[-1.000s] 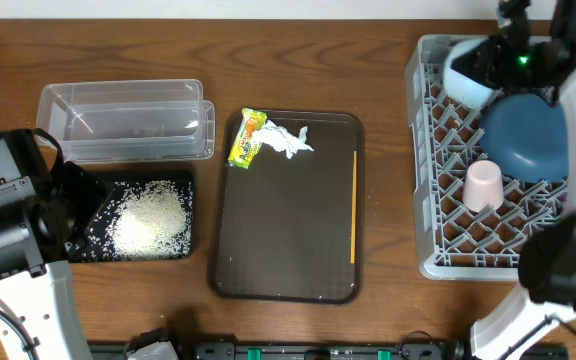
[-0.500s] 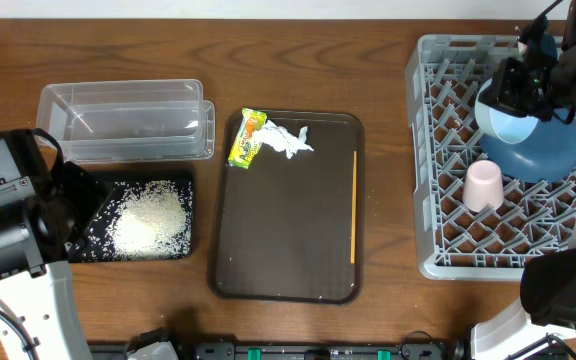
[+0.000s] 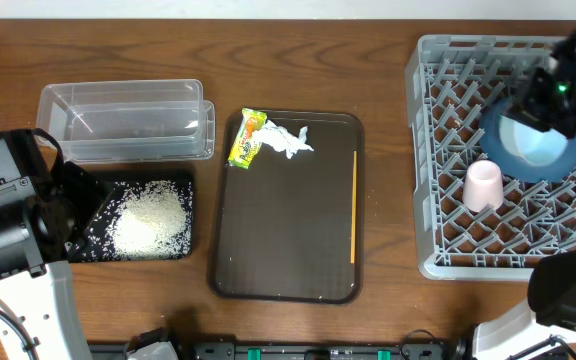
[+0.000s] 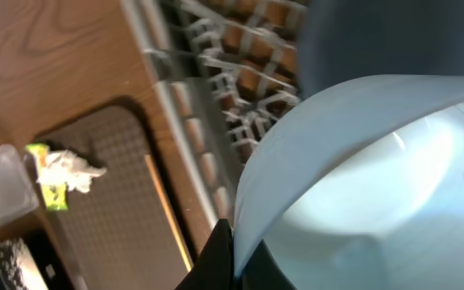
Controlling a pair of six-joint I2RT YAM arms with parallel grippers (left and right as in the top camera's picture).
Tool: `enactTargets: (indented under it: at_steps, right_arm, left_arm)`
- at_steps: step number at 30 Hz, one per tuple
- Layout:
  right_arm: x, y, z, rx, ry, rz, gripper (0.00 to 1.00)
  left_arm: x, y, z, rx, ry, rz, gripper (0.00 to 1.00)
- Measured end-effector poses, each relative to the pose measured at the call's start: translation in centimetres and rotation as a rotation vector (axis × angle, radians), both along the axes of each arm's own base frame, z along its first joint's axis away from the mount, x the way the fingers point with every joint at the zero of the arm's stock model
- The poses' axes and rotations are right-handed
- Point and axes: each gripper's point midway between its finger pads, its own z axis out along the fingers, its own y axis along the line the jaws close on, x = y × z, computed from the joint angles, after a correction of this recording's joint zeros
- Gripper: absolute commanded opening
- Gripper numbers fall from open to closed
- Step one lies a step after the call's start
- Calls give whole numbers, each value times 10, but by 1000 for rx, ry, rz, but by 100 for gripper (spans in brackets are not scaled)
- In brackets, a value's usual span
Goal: Sort waste into correct bins and load items into the dishwasher rack
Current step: 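Lift the light-blue bowl with the right gripper and carry it to the rack, then lower the light-blue bowl into the rack's lower right and release it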
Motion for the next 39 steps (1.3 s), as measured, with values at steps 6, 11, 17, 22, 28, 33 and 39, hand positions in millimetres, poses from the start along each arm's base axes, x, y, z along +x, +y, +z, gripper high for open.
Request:
enactTargets:
  at_steps: [6, 11, 17, 22, 28, 33, 39]
  right_arm:
    - [-26, -34, 20, -25, -31, -101, 1]
    - [-44, -51, 39, 21, -192, -103, 1]
    - [-53, -73, 22, 192, -383, -54, 1]
    - [-53, -83, 5, 294, -572, -3, 1]
    - [-58, -86, -11, 376, -722, 19, 1]
    - [-70, -84, -28, 432, -721, -20, 1]
    - [-86, -82, -52, 489, -691, -88, 1]
  left_arm:
    - [0, 0, 0, 0, 0, 0, 92]
    - [0, 0, 0, 0, 0, 0, 92]
    - [0, 0, 0, 0, 0, 0, 92]
    - [0, 0, 0, 0, 0, 0, 92]
    - [0, 0, 0, 0, 0, 0, 92]
    - [0, 0, 0, 0, 0, 0, 92]
    - [0, 0, 0, 0, 0, 0, 92]
